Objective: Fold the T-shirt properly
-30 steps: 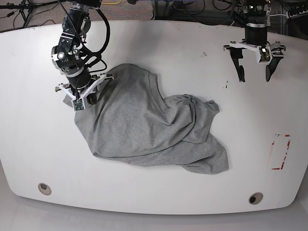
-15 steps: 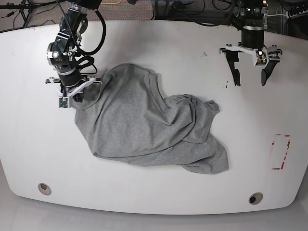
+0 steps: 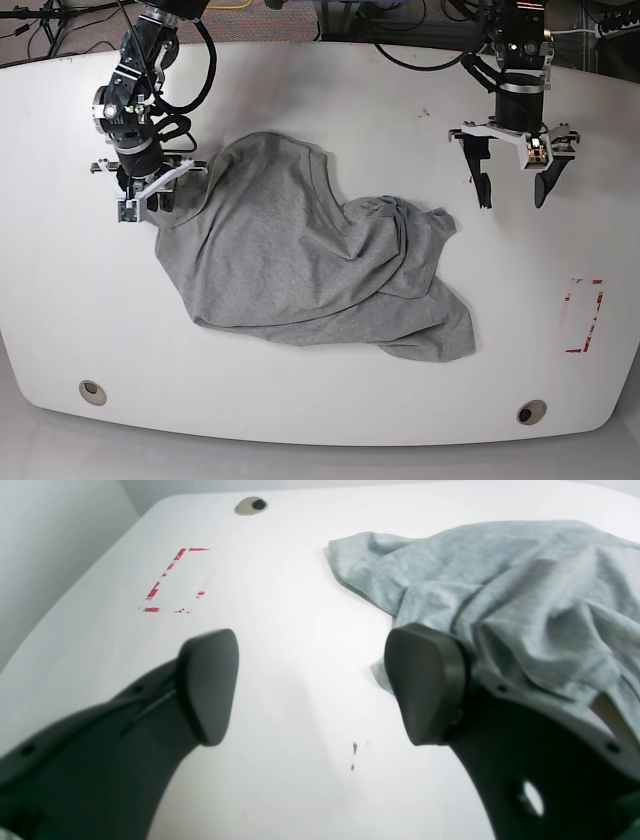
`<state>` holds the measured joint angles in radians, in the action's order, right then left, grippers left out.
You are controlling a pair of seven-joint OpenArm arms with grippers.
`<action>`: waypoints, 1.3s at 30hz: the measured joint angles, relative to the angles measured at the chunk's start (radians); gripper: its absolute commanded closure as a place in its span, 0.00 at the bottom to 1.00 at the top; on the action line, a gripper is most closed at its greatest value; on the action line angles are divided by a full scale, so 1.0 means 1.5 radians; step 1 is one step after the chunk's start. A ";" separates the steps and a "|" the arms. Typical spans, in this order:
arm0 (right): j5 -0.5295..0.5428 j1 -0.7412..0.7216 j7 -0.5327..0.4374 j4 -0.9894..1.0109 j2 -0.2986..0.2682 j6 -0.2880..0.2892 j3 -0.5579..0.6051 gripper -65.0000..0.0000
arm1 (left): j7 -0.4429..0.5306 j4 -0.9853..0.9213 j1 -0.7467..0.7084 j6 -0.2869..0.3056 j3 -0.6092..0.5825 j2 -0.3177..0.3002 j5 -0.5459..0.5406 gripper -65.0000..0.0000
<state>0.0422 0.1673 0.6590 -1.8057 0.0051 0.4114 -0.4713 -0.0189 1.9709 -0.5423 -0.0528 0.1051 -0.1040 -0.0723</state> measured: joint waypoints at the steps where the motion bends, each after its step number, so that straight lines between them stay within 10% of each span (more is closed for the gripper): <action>1: 0.000 -0.001 0.001 -0.001 0.000 0.001 0.002 0.79 | -0.010 0.001 0.004 0.000 -0.002 0.000 0.000 0.31; 13: -0.008 -0.048 0.019 -0.049 -0.009 0.018 0.032 1.00 | -0.047 0.007 0.020 -0.001 -0.010 0.001 0.007 0.34; 39: -0.008 -0.033 0.018 -0.006 -0.032 0.017 0.144 0.83 | -0.041 0.006 -0.026 -0.002 -0.017 0.006 0.007 0.32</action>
<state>0.0296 0.1181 0.6865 -1.8153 -0.0433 0.4374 -0.2546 -0.0799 1.9793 -0.5808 -0.0563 0.0803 -0.0952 -0.0612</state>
